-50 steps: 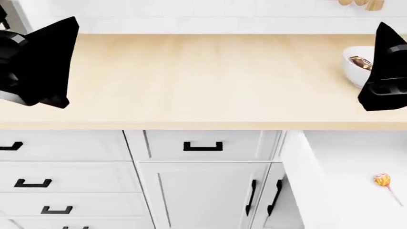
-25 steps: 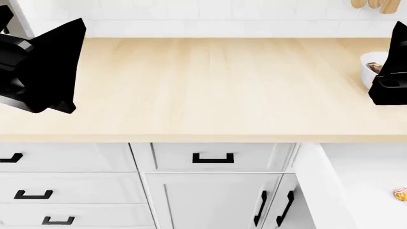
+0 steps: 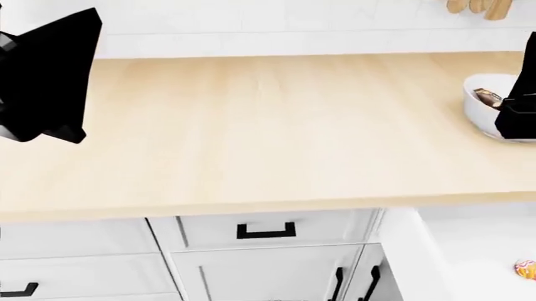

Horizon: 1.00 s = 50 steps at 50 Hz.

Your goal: Place the bar in the bowl and close the drawer.

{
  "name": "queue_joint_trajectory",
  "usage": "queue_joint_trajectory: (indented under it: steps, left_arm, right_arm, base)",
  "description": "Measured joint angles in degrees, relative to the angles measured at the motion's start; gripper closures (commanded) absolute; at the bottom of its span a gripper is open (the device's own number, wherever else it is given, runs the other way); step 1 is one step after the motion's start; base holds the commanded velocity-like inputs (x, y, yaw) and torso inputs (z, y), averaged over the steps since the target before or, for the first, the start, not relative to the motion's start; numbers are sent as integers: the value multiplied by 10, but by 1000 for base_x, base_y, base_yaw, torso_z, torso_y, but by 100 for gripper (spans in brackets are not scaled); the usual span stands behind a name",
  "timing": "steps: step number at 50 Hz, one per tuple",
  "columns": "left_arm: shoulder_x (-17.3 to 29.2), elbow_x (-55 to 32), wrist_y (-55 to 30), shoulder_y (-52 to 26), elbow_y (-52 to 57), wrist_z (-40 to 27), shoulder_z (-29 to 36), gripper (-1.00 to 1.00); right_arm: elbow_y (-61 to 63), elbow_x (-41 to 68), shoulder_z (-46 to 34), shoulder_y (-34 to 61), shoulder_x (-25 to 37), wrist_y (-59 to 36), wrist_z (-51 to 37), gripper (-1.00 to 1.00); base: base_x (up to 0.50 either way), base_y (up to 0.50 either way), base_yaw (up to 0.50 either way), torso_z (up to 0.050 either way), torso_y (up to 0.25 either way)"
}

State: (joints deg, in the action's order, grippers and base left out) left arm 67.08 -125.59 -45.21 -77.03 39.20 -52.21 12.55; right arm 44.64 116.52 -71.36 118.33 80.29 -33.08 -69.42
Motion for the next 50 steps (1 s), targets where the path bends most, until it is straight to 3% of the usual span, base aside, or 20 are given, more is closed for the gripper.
queue_joint_trajectory:
  steps: [50]
  left_arm:
    - [-11, -9, -9, -18, -4, -10, 14, -100]
  right_arm:
    - [4, 32, 39, 9, 17, -30, -13, -100]
  base:
    - [-42, 9, -500, 0, 0]
